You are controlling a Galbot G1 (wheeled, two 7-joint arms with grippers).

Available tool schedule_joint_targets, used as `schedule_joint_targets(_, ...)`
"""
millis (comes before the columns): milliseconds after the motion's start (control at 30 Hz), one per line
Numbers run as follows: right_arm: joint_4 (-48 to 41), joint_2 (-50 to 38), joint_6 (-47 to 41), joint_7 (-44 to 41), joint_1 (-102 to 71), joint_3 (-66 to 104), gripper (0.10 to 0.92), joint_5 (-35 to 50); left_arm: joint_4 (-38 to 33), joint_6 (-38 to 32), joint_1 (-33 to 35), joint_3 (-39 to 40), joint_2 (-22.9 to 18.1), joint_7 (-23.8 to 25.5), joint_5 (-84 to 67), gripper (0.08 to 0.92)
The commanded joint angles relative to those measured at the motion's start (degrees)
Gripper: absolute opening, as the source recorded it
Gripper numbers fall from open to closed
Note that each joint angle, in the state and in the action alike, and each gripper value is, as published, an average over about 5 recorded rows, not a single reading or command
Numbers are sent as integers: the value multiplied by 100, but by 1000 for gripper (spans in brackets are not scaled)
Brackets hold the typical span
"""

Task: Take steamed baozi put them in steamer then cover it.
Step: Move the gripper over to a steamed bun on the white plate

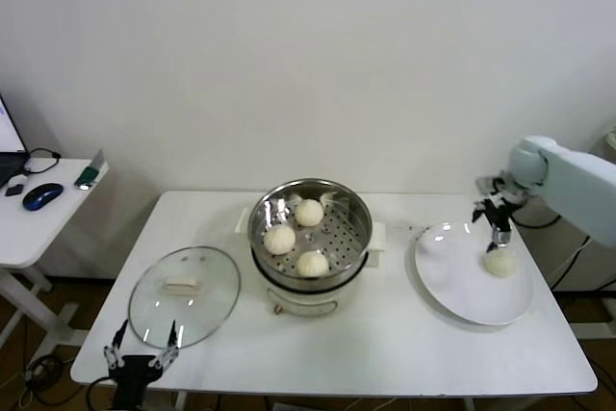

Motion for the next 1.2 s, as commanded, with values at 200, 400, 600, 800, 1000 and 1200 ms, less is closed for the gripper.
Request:
schedule_joint_targets(200, -1355, 289, 519, 92, -1289, 1586, 823, -1537, -29, 12, 36, -34, -70, -13, 51, 823)
schedule_joint_targets(400, -1510, 447, 525, 111, -1339, 1671, 823, -1618, 33, 3, 16, -36, -76, -14, 55, 823)
schedule_joint_targets(600, -1663, 601, 539, 121, -1384, 1737, 823, -1677, 81, 5, -17, -32, -73, -14, 56, 823)
schedule_joint_targets(800, -1783, 699, 563, 86, -1363, 1741, 823, -1773, 82, -29, 29, -24, -84, -19, 7, 823)
schedule_joint_targets(1000, -1801, 693, 580, 68, -1334, 1743, 812, -1817, 85, -37, 39, -49, -68, -21, 0, 823)
schedule_joint_targets(1200, -1705, 644, 477, 44, -1254, 1720, 703, -1613, 37, -54, 63, -39, -81, -36, -1, 823)
